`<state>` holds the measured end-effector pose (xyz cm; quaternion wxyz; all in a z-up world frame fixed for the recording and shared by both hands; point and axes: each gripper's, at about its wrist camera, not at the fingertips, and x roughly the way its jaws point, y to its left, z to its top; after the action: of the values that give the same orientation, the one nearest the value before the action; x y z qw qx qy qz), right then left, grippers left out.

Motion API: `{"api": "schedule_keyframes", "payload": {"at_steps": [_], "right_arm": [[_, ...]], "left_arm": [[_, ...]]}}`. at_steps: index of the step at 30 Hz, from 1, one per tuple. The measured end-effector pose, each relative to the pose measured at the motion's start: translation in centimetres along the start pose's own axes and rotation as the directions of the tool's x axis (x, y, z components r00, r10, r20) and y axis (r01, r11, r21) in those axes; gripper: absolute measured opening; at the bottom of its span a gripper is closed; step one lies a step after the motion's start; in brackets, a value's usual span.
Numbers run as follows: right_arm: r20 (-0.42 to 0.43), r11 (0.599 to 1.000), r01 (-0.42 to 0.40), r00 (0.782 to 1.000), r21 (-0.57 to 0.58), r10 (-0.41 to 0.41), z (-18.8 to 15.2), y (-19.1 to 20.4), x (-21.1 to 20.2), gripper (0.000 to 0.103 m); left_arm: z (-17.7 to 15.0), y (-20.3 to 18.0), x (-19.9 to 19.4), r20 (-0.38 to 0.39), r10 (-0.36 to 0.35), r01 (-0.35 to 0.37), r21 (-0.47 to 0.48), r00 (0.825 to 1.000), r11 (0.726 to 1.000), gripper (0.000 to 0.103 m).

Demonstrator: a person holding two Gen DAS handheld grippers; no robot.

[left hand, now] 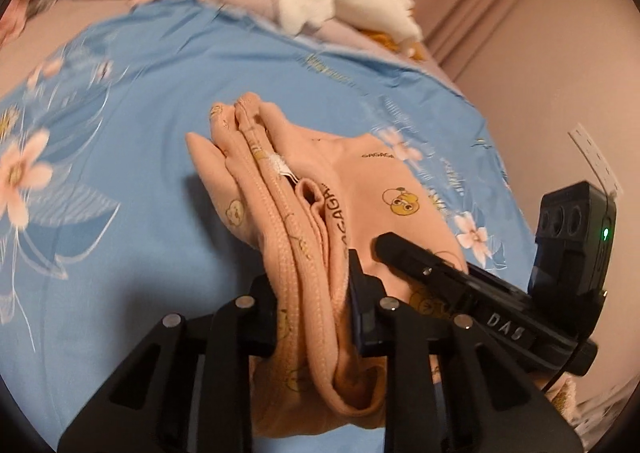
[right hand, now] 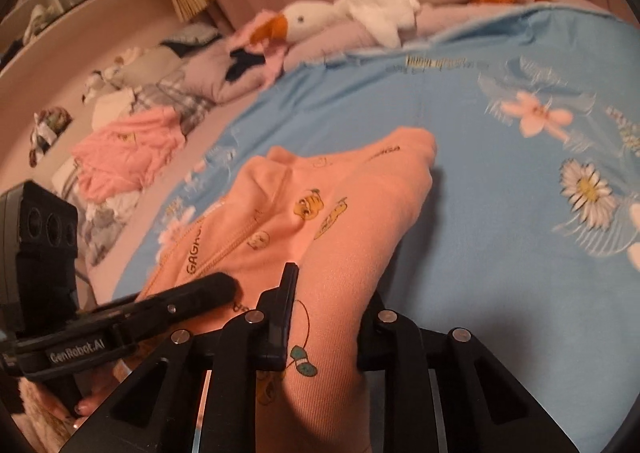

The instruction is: Fold small clothes

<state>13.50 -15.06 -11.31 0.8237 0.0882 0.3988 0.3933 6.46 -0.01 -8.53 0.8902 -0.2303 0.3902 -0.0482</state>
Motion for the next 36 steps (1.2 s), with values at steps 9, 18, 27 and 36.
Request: {"api": "schedule_keyframes", "payload": {"at_steps": [9,18,27,36], "right_arm": [[0.107,0.998,0.059,0.992,0.023,-0.061,1.5,-3.5,-2.7,0.023],[0.032,0.993,0.094,0.995,0.076,-0.097,1.2,-6.8,-0.8,0.023],[0.003,0.98,0.169,0.985,0.101,-0.171,0.9,-6.9,-2.0,0.036],[0.159,0.974,0.223,0.961,0.04,-0.227,1.7,-4.5,-7.3,0.086]], "left_arm": [[1.6,-3.1,2.8,0.022,-0.048,0.046,0.061,0.999,0.997,0.025],[1.2,-3.0,7.1,-0.065,0.009,-0.006,0.044,0.998,0.999,0.026],[1.2,-2.7,6.0,-0.083,0.081,-0.078,0.033,0.993,0.996,0.058],[1.8,-3.8,-0.7,0.084,0.077,-0.078,0.015,0.993,0.997,0.102]]}}
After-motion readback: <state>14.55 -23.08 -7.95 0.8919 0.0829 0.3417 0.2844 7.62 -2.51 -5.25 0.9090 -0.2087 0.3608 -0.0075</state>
